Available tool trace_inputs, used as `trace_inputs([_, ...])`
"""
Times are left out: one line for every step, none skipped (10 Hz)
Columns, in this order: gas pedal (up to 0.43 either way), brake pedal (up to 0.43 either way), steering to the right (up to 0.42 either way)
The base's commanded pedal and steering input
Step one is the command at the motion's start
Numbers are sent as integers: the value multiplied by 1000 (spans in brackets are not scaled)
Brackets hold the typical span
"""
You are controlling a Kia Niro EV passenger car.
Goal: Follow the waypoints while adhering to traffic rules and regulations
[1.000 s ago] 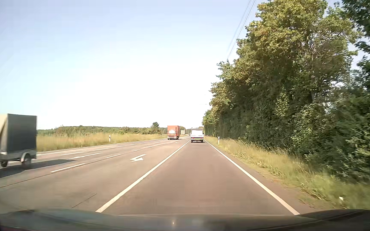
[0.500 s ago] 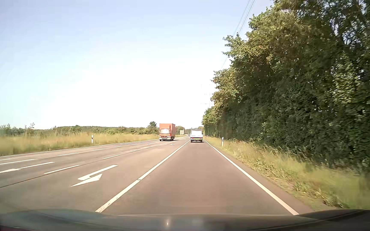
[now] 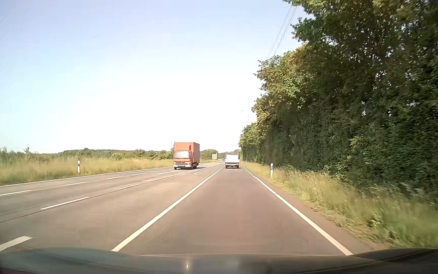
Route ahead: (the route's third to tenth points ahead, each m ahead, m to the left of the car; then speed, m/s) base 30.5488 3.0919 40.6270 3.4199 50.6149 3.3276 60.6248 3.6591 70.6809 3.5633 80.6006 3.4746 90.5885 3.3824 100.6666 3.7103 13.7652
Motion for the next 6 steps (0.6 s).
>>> trace_inputs([311,30,0])
trace_inputs([311,30,0])
trace_inputs([311,30,0])
trace_inputs([311,30,0])
trace_inputs([311,30,0])
trace_inputs([311,30,0])
